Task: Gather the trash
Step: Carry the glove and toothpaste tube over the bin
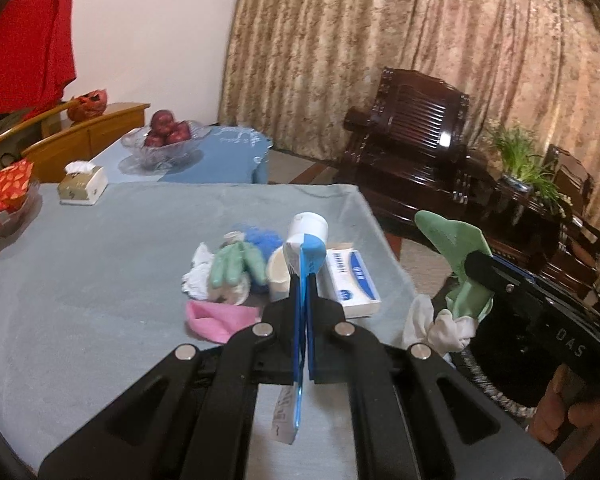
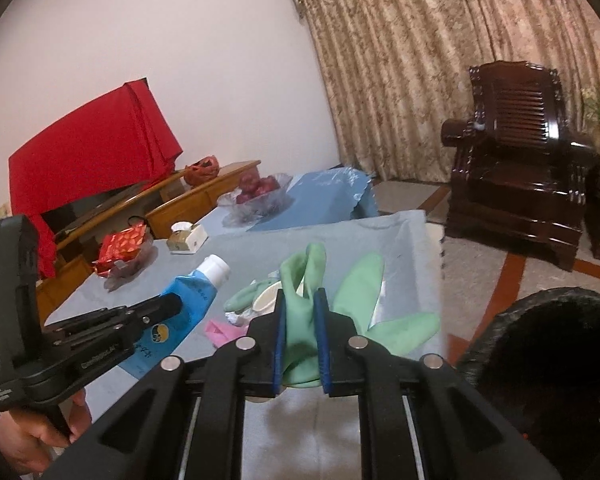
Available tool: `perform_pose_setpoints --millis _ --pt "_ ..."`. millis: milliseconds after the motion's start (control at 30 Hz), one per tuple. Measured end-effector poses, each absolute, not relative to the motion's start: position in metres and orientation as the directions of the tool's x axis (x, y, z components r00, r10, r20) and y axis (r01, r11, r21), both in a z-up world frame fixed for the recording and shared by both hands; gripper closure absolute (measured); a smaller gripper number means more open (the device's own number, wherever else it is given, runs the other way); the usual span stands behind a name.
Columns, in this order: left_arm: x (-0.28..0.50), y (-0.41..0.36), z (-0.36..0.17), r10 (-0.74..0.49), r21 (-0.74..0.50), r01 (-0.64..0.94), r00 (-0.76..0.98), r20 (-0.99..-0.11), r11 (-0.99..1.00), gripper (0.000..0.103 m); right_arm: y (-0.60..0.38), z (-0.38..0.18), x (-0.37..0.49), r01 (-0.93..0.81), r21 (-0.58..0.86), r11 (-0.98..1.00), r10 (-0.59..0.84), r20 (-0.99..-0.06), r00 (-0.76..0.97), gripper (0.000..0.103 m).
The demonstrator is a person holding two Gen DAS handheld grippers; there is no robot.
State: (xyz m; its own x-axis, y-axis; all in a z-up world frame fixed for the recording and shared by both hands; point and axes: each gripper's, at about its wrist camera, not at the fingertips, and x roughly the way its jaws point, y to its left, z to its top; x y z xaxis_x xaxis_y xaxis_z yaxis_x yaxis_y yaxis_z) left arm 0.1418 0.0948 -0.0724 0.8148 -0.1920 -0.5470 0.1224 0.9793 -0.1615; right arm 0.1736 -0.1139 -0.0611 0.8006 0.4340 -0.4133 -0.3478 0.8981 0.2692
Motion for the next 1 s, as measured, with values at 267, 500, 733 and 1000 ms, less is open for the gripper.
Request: perform_pose_setpoints --millis 267,500,733,1000 --pt "0.134 0.049 -0.058 -0.268 -0.164 0.213 0.809 -0.523 0.963 0.101 -0.150 -0.053 0.155 -0.282 0.242 0.928 0.362 -0.411 0.837 0.090" --pt "0.132 0.007 -0.054 -0.340 -0.165 0.298 0.789 -0.512 0.940 0.101 -0.193 -0.048 0.137 -0.197 0.205 0.959 0.269 -0.425 0.864 0.090" --pt "0.127 -0.042 -0.055 -0.415 -0.163 0.388 0.757 -0.504 0.907 0.101 -0.238 -0.047 0.116 -0.099 0.182 0.978 0.169 -0.428 0.888 0.090" --pt "0.128 -0.087 -0.063 -0.489 -0.174 0.470 0.715 -0.500 0.865 0.101 -0.281 -0.052 0.100 0.002 0.174 0.985 0.075 -0.437 0.896 0.090"
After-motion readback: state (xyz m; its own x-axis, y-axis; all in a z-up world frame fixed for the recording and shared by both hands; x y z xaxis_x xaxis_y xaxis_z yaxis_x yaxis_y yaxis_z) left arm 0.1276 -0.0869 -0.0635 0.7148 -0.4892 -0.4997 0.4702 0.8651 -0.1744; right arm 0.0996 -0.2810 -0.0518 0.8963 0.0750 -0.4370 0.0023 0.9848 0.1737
